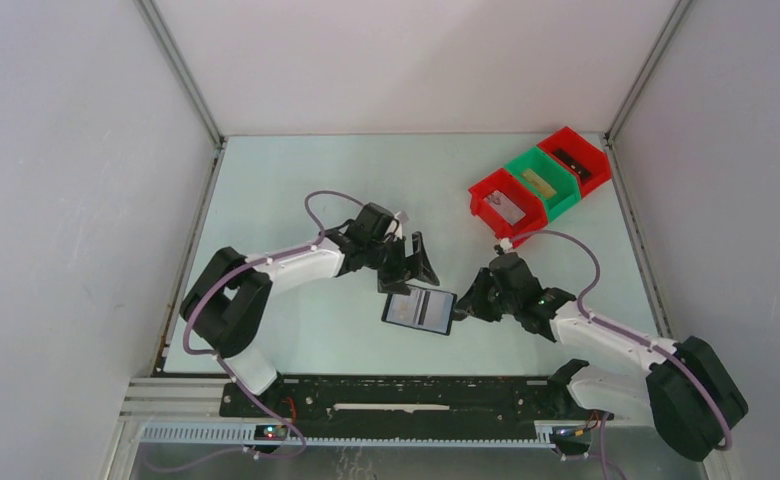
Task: Take the credit cards out of the card holder
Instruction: Remove the credit card from the card holder.
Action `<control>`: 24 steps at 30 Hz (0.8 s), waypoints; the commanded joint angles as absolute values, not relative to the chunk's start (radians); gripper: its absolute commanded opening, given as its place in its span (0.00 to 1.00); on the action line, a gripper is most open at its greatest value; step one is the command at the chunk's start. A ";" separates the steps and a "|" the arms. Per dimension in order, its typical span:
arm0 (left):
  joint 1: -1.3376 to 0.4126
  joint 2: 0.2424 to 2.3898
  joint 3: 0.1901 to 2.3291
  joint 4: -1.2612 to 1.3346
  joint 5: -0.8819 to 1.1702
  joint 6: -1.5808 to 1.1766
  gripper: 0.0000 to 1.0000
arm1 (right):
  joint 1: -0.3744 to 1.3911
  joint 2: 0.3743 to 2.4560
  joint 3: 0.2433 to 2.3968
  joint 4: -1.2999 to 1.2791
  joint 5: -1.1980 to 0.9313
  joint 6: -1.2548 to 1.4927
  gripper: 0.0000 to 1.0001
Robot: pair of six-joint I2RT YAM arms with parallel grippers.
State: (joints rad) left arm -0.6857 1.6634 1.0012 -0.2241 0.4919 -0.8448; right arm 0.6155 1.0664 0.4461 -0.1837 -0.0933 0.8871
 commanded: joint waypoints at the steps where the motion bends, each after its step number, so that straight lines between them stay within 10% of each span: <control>1: -0.686 1.636 0.959 -0.226 0.500 -0.816 0.91 | 0.640 1.132 0.481 -0.065 -0.164 0.910 0.27; 24: -0.687 1.706 0.939 -0.152 0.575 -0.844 0.91 | 0.658 1.354 0.509 0.053 -0.207 0.889 0.24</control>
